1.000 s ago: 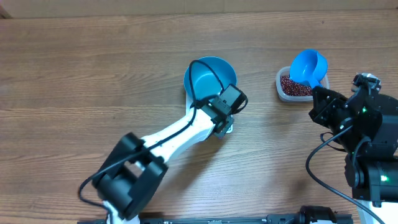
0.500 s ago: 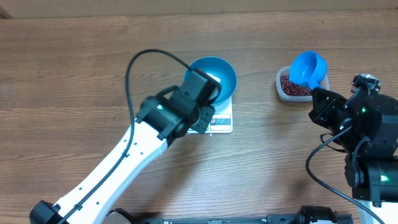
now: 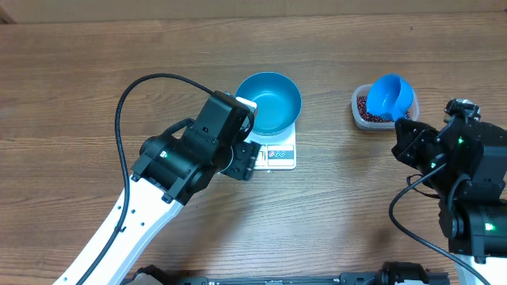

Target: Scoop item into bowl and weigh 150g on scale

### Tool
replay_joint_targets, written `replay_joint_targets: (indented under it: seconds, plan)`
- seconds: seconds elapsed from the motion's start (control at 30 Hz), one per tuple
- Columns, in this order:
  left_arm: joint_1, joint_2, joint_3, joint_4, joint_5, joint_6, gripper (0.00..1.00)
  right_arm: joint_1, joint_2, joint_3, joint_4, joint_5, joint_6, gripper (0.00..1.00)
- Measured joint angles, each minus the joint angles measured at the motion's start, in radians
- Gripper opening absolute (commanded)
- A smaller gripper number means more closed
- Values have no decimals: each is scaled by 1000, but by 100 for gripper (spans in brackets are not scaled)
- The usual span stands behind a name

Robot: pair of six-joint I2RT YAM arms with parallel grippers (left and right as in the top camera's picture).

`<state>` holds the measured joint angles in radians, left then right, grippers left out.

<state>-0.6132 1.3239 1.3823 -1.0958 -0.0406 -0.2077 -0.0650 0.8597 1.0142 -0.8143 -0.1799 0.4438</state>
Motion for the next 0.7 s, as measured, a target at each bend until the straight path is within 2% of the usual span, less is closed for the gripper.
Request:
replay_joint_targets:
  seconds: [0.47, 0.7]
  plan:
    - [0, 0, 0, 0, 0, -3, 99, 0, 0, 0, -55, -84, -1, 4]
    - [0, 0, 0, 0, 0, -3, 100, 0, 0, 17, -66, -132, -59, 4]
